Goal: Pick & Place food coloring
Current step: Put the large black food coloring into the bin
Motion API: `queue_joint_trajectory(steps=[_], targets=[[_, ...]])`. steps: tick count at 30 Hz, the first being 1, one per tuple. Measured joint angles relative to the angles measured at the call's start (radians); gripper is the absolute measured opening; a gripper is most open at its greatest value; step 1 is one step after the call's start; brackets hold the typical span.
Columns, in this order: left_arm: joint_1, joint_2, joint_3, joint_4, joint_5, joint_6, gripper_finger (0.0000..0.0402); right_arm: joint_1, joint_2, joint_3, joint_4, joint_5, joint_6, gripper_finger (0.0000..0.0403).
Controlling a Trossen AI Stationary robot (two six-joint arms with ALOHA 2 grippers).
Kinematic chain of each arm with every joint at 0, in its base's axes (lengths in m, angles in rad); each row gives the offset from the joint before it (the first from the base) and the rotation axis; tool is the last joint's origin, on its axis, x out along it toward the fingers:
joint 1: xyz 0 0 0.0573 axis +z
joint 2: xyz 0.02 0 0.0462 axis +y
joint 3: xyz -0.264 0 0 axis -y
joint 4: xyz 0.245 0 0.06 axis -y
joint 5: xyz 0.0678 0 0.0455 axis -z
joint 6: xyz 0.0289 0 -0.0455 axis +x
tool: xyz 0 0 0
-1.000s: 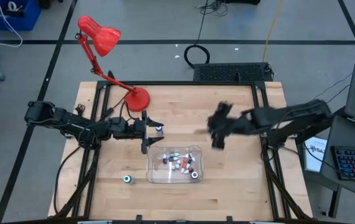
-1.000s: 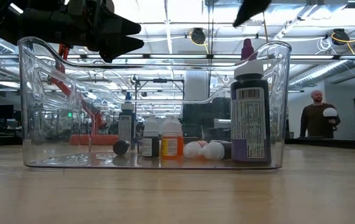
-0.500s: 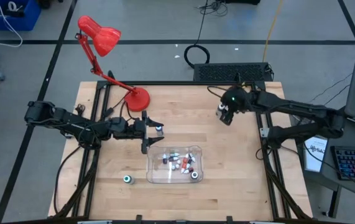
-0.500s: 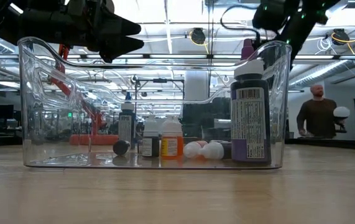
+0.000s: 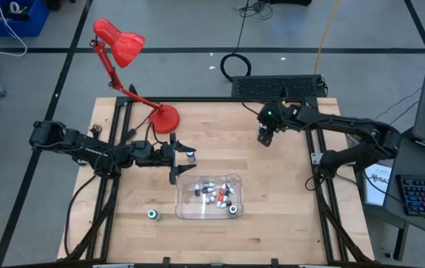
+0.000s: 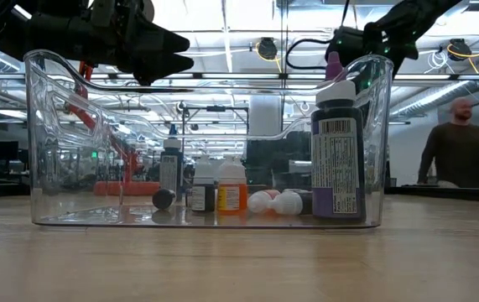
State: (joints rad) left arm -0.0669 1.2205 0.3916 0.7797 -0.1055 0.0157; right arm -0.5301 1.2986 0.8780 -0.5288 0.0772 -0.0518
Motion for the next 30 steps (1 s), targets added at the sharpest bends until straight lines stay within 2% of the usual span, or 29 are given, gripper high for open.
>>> queue_joint_trajectory(steps=[7,16,30], targets=[[0.0,0.0,0.0,0.0,0.0,0.0,0.0274,0.0,0.019,0.0,0.036,0.003,-0.004,0.0215],[0.0,0.0,0.0,0.001,0.0,-0.001,0.0274,0.0,0.019,-0.008,-0.041,-0.004,0.031,0.0215],[0.0,0.0,0.0,0.001,0.0,-0.002,0.0274,0.0,0.007,-0.003,-0.03,0.028,0.04,0.0213]])
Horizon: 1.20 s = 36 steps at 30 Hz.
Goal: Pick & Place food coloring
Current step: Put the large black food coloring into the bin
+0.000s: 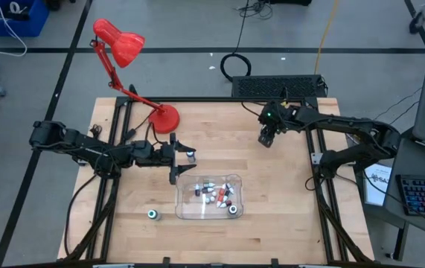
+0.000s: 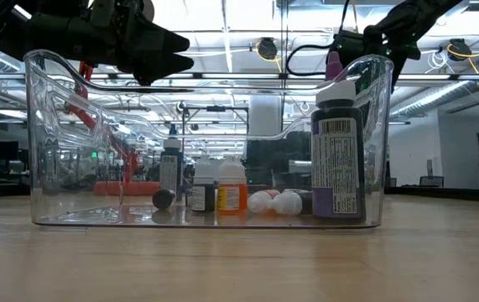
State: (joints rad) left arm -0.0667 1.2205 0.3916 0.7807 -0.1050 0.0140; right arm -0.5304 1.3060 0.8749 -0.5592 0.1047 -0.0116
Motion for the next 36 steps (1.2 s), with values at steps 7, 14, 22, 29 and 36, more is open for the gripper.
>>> queue_joint_trajectory(steps=[7,14,22,29,36], targets=[[0.0,0.0,0.0,0.0,0.0,-0.004,0.0274,0.0,0.0,0.0,-0.025,0.002,0.0,0.0165],[0.0,0.0,0.0,0.0,0.0,-0.004,0.0274,0.0,0.0,0.0,-0.002,0.0,-0.045,0.0102],[0.0,0.0,0.0,-0.002,0.0,-0.004,0.0274,0.14,-0.044,0.049,0.053,-0.003,-0.053,0.0102],[0.0,0.0,0.0,-0.002,0.001,-0.004,0.0274,0.458,-0.053,0.303,-0.007,0.047,-0.023,0.0102],[0.0,0.0,0.0,-0.002,0.001,-0.003,0.0274,0.713,0.164,0.62,-0.134,0.079,0.0,0.0102]])
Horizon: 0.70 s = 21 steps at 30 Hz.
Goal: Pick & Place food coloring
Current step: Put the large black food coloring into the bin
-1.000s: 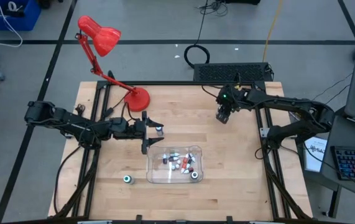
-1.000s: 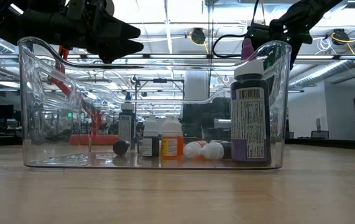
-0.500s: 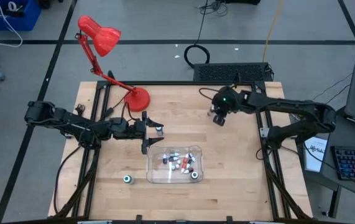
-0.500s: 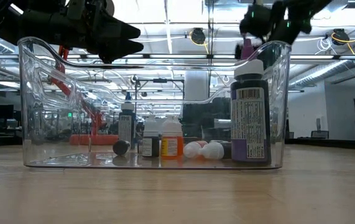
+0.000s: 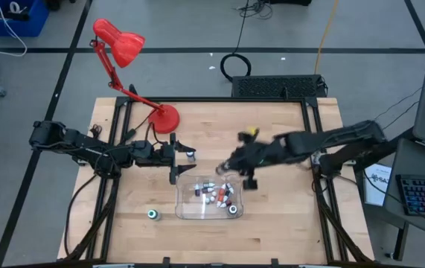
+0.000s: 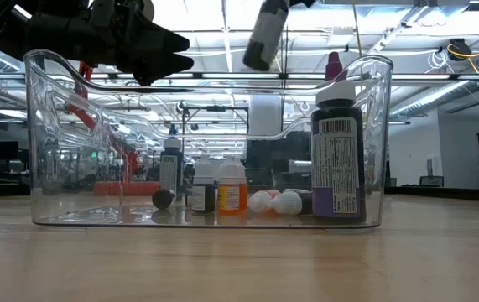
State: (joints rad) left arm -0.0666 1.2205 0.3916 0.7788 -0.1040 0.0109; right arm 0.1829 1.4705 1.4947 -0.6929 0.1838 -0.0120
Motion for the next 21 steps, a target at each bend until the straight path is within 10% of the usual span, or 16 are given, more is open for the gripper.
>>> queue_joint_trajectory(steps=[8,21], targets=[[0.0,0.0,0.0,0.0,0.002,-0.008,0.0274,0.048,0.284,0.123,-0.135,-0.058,-0.012,0.0102],[0.0,0.0,0.0,0.0,0.002,-0.012,0.0274,-0.01,0.378,0.126,-0.079,-0.112,-0.065,0.0102]])
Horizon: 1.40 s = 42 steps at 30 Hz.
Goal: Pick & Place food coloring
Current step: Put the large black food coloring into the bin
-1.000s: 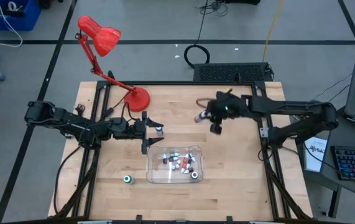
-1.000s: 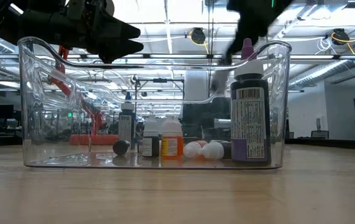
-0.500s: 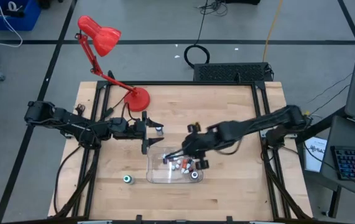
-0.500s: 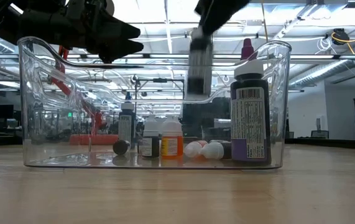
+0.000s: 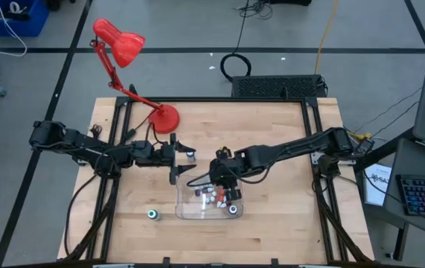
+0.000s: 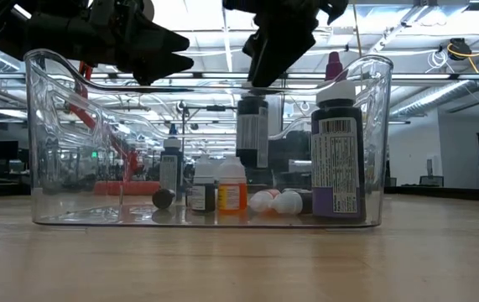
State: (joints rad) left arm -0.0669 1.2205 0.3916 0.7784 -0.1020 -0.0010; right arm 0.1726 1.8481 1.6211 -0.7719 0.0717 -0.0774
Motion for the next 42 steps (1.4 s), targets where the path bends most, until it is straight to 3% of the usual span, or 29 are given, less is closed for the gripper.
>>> queue_joint_trajectory(steps=[9,20,42], targets=[[0.0,0.0,0.0,-0.001,0.0,0.0,0.0274,-0.025,0.012,-0.026,0.027,-0.077,0.002,0.0102],[0.0,0.0,0.0,-0.001,-0.003,-0.002,0.0274,-0.025,0.008,-0.098,0.093,-0.078,0.015,0.0102],[0.0,0.0,0.0,-0.001,-0.002,-0.003,0.0274,-0.029,0.009,-0.102,0.139,-0.075,0.013,0.0102]])
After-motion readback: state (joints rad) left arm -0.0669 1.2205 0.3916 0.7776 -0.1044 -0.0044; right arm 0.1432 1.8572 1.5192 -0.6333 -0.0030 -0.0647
